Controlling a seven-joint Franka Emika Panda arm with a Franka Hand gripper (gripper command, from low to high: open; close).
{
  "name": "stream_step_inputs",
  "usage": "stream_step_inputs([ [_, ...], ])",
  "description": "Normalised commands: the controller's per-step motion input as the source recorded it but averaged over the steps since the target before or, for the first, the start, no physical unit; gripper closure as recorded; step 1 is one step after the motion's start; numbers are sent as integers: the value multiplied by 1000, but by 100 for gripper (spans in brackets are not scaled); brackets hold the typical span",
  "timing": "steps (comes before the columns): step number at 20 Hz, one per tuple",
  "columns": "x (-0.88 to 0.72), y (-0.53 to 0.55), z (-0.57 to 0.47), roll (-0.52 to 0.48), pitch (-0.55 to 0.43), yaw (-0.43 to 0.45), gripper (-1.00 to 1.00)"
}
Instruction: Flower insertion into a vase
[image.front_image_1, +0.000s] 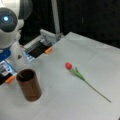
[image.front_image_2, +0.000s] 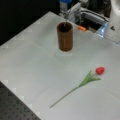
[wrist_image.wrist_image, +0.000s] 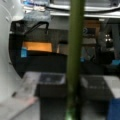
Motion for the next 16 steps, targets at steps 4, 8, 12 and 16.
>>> stream_step_inputs([
  [4, 317, -91, 85, -122, 473, -100, 100],
  [8, 360, -91, 6, -104, 330, -97, 100],
  [12, 382, -46, -136, -68, 193, -78, 100],
  [16, 409, 33, -256, -48, 109, -82, 100],
])
